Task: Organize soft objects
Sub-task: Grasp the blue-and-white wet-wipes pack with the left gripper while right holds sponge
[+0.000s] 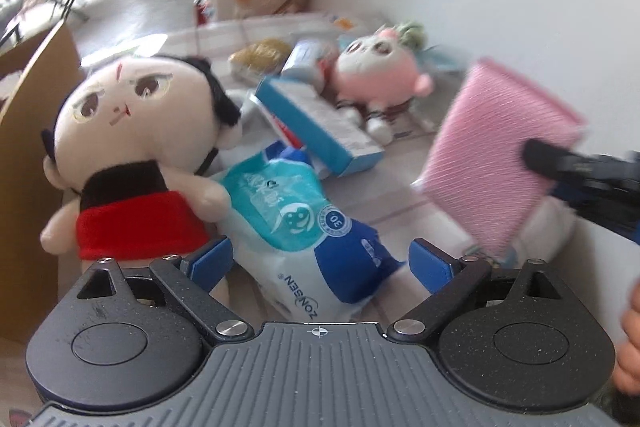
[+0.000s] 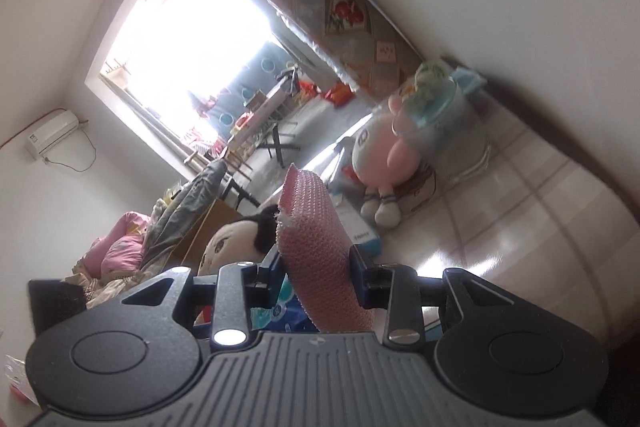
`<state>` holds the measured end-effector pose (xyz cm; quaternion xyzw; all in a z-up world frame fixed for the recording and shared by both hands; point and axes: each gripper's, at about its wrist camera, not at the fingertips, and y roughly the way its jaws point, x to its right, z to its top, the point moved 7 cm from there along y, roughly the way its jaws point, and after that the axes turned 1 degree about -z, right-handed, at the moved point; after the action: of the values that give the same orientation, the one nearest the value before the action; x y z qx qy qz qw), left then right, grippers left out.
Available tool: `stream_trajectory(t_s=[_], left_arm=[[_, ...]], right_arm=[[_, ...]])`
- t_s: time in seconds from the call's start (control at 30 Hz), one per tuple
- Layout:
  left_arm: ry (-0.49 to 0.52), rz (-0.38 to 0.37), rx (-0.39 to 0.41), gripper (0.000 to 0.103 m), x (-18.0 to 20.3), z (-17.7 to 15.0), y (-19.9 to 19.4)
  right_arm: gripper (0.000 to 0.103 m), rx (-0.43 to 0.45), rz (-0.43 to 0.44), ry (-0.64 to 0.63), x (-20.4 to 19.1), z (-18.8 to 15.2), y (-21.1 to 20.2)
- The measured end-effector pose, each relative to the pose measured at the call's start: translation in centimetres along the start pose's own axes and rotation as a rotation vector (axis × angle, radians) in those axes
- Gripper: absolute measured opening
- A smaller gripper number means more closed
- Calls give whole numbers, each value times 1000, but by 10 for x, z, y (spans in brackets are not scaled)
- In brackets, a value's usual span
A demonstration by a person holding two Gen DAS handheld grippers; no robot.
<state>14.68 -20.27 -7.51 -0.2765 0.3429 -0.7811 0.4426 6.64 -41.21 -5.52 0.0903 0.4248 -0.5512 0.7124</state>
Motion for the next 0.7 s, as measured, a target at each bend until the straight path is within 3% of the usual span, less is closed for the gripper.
stream_trajectory(t_s=[0.27,0.43,0.7], left_arm=[[-102,135,-80,94,-3,7,38],[-64,159,-73,88,-1,0,37],[-4,63,-110,87,0,-22,13]], right_arm=[[37,64,12,-33,-10,-1,-13],[37,70,16,-19,-6,-4,-15],[37,52,22,10,-1,-11,-11]])
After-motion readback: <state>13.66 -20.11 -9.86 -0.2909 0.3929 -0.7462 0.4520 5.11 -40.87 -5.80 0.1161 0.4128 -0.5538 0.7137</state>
